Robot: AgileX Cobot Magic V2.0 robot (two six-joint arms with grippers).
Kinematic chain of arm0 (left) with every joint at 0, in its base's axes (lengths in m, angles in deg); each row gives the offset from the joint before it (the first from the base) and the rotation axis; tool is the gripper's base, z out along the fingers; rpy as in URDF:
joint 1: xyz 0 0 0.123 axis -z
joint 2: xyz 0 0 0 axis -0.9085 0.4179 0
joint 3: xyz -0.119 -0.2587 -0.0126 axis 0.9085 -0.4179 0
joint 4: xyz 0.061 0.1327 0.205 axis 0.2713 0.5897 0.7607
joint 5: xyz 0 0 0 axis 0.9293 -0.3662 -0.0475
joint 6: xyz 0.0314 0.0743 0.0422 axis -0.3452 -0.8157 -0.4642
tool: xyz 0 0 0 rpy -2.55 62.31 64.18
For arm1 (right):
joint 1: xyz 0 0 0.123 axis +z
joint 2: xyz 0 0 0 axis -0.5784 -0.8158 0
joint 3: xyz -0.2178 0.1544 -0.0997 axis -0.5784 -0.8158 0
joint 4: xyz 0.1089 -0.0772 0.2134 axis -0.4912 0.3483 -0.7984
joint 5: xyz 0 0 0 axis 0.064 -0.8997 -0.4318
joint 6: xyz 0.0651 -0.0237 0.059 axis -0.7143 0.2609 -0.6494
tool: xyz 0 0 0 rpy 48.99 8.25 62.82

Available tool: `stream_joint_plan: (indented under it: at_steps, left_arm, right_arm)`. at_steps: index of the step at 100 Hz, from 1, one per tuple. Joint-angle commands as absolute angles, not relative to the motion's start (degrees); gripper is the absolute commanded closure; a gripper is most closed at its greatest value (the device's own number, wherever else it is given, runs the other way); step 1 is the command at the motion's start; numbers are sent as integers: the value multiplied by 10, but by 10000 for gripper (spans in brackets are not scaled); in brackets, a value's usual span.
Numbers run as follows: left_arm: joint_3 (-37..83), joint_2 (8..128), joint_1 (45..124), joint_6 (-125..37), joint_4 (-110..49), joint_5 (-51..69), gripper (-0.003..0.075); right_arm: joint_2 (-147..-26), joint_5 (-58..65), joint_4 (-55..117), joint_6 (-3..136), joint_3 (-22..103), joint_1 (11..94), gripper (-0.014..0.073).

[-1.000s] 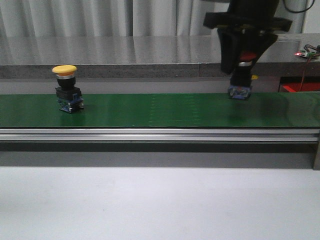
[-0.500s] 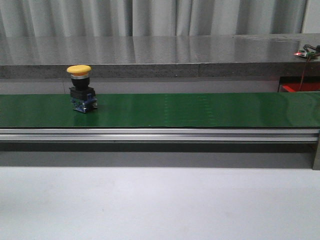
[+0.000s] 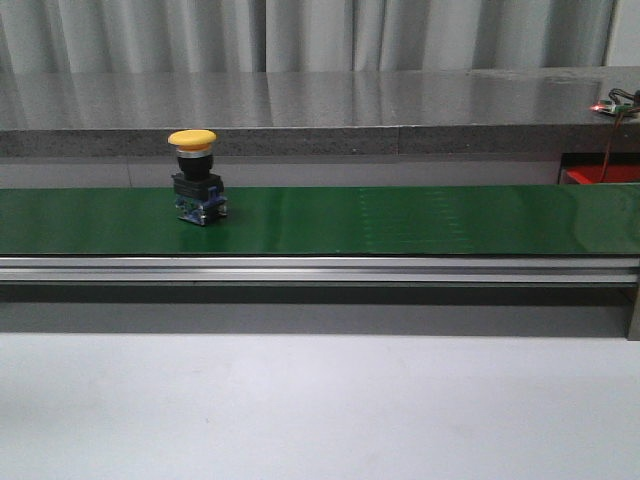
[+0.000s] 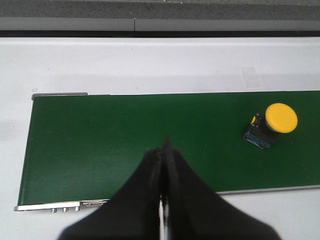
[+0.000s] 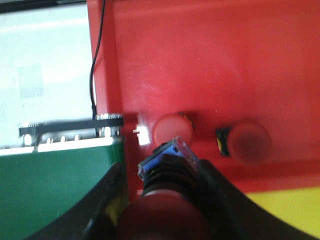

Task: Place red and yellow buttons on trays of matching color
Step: 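Carry the red button into the red tray and open the right gripper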

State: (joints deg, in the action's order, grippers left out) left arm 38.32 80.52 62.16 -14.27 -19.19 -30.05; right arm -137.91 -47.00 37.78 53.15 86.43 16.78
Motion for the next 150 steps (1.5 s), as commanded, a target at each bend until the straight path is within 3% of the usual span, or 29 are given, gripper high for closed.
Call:
stream_joint_plan:
  at_steps: [1,56,134,142,150]
  left_arm:
    - [397,789,626,-143,-207,-267,739]
    - [397,789,626,-143,-207,-264,739]
    - [397,789,626,-143,-207,-262,739]
    - [397,789,626,-143,-207,-262,739]
    - [397,789,626,-143,-207,-262,740]
  right_arm:
    - [-1372,-412,369,536,882,168,457]
    - [-1454,-268,354,541,883,164,457]
    - [-1519,-262,361,541,901,142,454]
    - [-1520,-260,361,541,901,142,419]
    - [-1520,-260,361,541,904,142,279]
